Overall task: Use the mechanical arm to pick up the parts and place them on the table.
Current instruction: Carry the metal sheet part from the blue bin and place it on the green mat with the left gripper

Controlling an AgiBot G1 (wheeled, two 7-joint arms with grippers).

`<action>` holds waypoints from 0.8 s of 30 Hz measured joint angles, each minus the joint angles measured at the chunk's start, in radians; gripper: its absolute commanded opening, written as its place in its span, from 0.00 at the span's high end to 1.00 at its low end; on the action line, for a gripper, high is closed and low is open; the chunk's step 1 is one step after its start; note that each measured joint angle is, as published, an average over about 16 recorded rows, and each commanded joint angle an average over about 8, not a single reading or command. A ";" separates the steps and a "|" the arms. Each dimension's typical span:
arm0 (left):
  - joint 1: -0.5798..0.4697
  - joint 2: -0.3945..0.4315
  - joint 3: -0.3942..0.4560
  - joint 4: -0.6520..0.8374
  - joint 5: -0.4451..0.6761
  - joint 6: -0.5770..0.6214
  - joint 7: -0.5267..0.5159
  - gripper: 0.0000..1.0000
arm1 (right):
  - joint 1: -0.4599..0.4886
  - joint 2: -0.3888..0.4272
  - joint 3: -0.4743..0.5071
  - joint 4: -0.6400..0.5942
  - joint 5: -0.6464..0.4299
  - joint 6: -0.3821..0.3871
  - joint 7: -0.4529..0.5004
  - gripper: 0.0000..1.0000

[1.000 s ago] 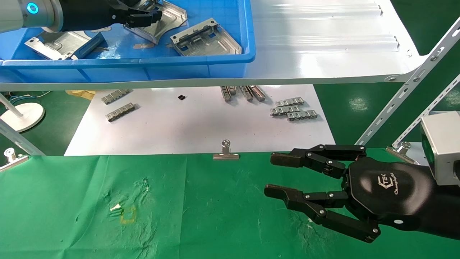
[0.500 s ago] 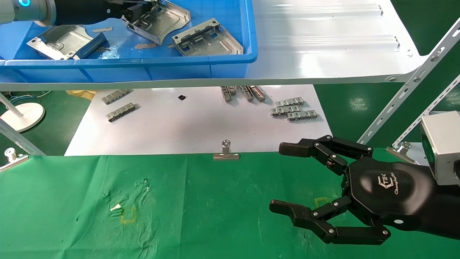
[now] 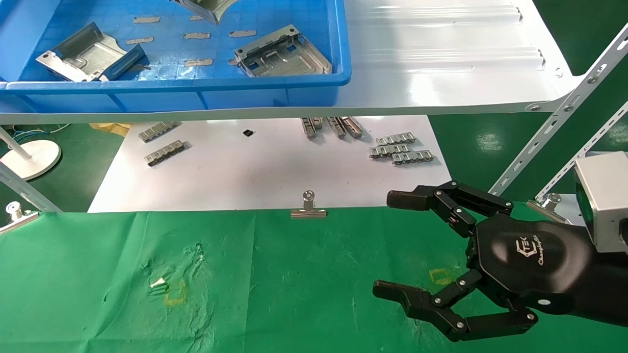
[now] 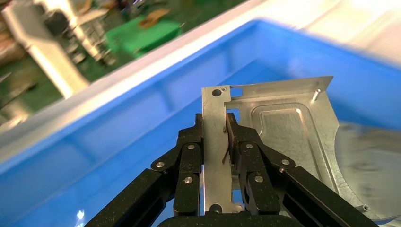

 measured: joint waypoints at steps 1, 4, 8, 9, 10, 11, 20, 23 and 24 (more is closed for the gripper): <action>-0.001 -0.011 -0.004 -0.006 -0.008 0.037 0.010 1.00 | 0.000 0.000 0.000 0.000 0.000 0.000 0.000 0.00; 0.001 -0.047 -0.016 -0.026 -0.030 0.161 0.049 1.00 | 0.000 0.000 0.000 0.000 0.000 0.000 0.000 0.00; 0.017 -0.095 -0.022 -0.066 -0.055 0.315 0.109 1.00 | 0.000 0.000 0.000 0.000 0.000 0.000 0.000 0.00; 0.024 -0.106 -0.021 -0.080 -0.062 0.348 0.124 1.00 | 0.000 0.000 0.000 0.000 0.000 0.000 0.000 0.00; 0.032 -0.118 -0.019 -0.096 -0.069 0.378 0.139 1.00 | 0.000 0.000 0.000 0.000 0.000 0.000 0.000 0.00; 0.043 -0.131 -0.016 -0.115 -0.078 0.406 0.153 1.00 | 0.000 0.000 0.000 0.000 0.000 0.000 0.000 0.00; 0.181 -0.285 0.072 -0.389 -0.213 0.501 0.238 1.00 | 0.000 0.000 0.000 0.000 0.000 0.000 0.000 0.00; 0.235 -0.351 0.116 -0.491 -0.276 0.500 0.256 1.00 | 0.000 0.000 0.000 0.000 0.000 0.000 0.000 0.00; 0.252 -0.373 0.132 -0.522 -0.296 0.499 0.262 1.00 | 0.000 0.000 0.000 0.000 0.000 0.000 0.000 0.00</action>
